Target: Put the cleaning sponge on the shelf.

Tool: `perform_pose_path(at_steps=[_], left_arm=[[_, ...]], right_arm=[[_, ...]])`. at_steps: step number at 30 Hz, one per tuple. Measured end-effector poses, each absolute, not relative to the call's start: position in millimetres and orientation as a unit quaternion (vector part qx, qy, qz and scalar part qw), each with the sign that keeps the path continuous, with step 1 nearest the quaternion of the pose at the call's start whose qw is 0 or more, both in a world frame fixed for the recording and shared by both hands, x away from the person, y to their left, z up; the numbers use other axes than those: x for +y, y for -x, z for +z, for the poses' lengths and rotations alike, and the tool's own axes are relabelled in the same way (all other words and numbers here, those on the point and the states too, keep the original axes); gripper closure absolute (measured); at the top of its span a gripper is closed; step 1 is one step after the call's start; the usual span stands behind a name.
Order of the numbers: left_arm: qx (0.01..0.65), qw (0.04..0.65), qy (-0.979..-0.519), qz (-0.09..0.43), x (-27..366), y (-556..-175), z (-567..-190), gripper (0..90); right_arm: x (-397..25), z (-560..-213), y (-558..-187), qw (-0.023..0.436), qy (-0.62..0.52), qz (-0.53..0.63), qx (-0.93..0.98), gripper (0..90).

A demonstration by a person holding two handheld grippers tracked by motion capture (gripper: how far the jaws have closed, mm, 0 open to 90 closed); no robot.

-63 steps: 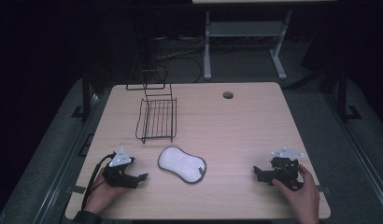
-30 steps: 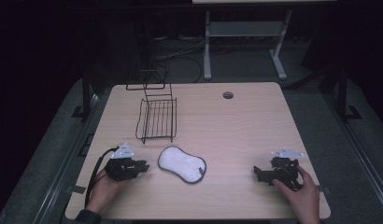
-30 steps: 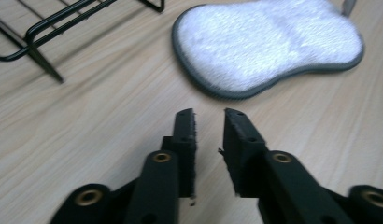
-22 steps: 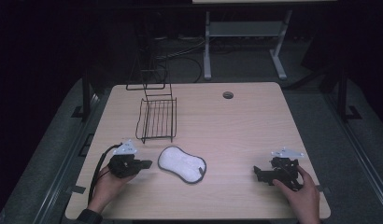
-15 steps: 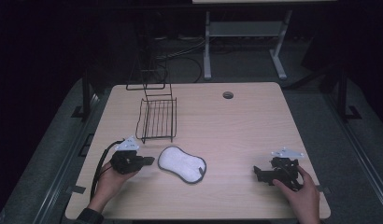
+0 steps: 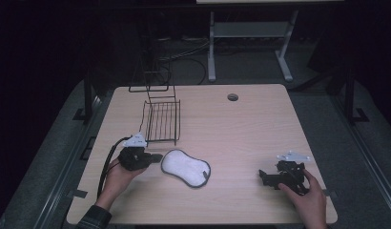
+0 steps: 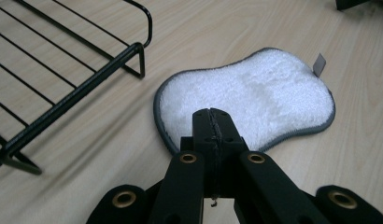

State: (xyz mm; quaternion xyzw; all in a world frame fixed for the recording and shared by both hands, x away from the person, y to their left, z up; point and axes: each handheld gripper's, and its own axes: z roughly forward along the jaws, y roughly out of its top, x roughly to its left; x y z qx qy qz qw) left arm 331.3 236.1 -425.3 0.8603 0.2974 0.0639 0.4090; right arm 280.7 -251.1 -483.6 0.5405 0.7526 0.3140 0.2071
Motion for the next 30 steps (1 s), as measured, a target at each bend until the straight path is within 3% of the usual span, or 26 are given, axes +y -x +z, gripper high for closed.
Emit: perform_pose_path(at_steps=[30], left_arm=[[0.288, 0.381, -0.878, 0.044, 203.3, -369.2, -446.1, 89.9]], right_arm=[[-251.1, -483.6, -280.7, 0.207, -0.541, 0.314, 0.753, 0.0]])
